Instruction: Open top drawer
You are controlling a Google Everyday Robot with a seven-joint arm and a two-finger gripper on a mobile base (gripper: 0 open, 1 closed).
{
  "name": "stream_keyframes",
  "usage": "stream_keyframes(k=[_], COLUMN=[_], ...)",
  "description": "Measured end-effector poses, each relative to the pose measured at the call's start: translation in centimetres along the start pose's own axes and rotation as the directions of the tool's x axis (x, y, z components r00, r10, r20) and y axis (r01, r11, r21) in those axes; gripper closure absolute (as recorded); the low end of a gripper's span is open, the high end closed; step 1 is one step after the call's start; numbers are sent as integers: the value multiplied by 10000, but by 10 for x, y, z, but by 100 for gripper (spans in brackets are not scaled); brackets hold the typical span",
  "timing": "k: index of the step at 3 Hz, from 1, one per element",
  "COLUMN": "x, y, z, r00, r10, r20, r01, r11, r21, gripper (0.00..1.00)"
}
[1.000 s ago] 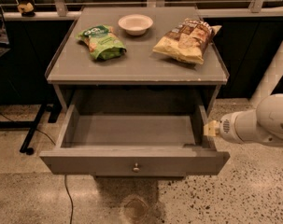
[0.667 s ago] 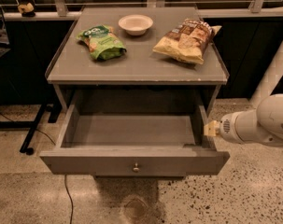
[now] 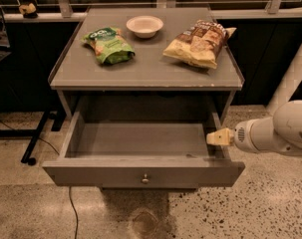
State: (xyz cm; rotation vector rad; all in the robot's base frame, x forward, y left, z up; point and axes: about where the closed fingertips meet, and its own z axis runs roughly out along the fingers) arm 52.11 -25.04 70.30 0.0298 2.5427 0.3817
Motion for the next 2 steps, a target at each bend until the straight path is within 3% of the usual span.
stream_keyframes(k=[1,2], x=[0,0], y=[0,0], z=[0,0], r00=[10000,10000], r10=[0,0], r20=[0,0], r01=[0,0], r11=[10000,10000], r21=[0,0], gripper=[0,0])
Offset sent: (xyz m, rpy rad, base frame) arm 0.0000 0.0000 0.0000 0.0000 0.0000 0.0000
